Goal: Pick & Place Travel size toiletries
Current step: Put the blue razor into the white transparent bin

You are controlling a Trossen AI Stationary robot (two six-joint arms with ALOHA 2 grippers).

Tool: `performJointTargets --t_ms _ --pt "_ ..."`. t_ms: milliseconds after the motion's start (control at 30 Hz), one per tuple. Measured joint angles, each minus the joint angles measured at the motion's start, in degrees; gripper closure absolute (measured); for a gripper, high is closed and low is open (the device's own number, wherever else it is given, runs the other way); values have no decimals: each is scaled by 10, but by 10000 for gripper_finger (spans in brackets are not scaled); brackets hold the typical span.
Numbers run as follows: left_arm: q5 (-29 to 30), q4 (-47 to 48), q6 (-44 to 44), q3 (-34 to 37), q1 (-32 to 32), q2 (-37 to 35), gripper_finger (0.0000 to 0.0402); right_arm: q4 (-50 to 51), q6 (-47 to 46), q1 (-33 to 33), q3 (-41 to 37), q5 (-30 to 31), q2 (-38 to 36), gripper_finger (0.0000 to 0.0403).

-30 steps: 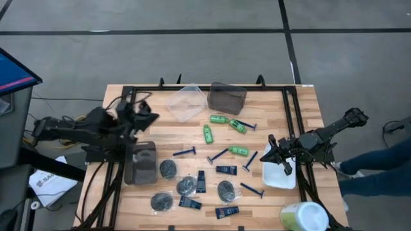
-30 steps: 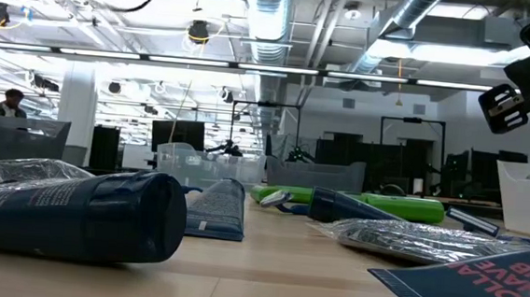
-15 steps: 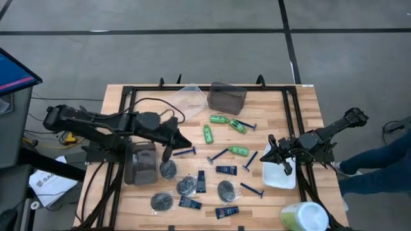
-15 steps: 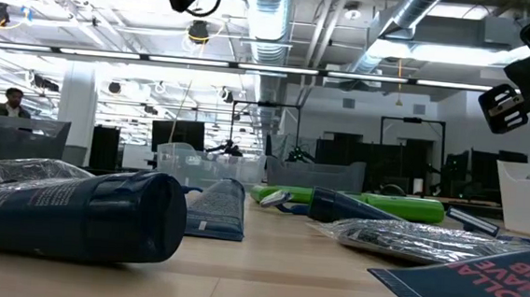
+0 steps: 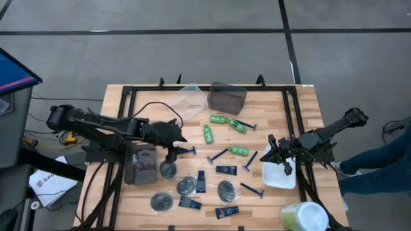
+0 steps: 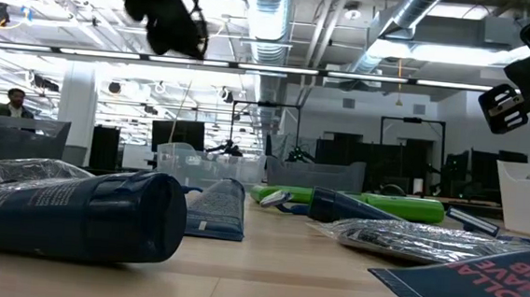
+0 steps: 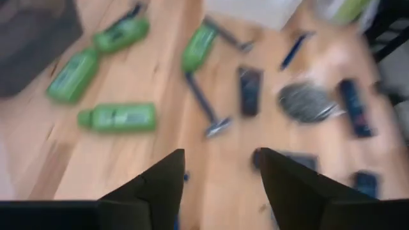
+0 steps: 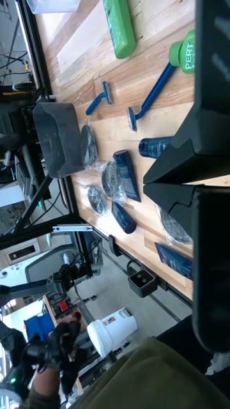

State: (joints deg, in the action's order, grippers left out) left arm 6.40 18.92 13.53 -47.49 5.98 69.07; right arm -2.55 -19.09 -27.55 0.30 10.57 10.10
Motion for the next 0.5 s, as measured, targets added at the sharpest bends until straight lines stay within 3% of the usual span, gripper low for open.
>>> performJointTargets --t_ms 500 --pt "43 -17 -22 34 0 152 204 0 0 0 0 0 0 403"
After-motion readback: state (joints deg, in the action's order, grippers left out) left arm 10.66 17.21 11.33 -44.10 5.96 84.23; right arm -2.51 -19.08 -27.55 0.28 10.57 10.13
